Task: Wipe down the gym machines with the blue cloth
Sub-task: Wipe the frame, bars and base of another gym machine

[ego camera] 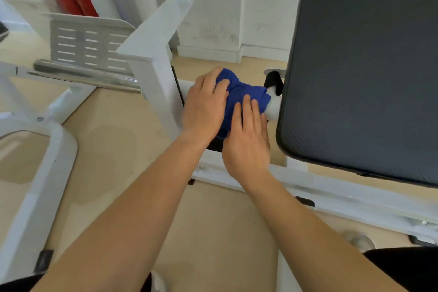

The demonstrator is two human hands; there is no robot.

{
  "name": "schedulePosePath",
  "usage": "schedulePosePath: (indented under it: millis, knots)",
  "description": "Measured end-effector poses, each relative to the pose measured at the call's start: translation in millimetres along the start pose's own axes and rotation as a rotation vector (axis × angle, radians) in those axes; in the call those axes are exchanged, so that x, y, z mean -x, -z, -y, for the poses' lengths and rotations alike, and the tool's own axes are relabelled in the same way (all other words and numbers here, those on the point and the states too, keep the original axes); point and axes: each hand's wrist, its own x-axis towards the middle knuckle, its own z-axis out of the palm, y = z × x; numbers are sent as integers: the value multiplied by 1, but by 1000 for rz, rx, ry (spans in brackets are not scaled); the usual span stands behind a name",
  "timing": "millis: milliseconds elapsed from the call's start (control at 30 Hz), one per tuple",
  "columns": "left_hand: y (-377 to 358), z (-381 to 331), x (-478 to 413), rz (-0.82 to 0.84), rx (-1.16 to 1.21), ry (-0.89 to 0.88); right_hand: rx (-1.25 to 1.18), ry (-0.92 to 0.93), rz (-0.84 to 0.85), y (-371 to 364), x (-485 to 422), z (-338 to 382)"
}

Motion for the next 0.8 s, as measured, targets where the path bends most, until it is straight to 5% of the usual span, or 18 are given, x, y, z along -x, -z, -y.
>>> schedulePosePath:
  millis: [100,267,533,800]
  knots:
    - [-4,16,-2,134,-103,-197,38,-9,0,-7,-14,-1]
    - [-9,19,-36,270,-59,-211,112,-35,-124,-7,-58,-9]
    - [-17,27,18,179,-120,-229,128,-4,-75,-39,2,-12]
    - [-12,24,-18,173,100,-115,39,-21,-164,-13,-54,-8]
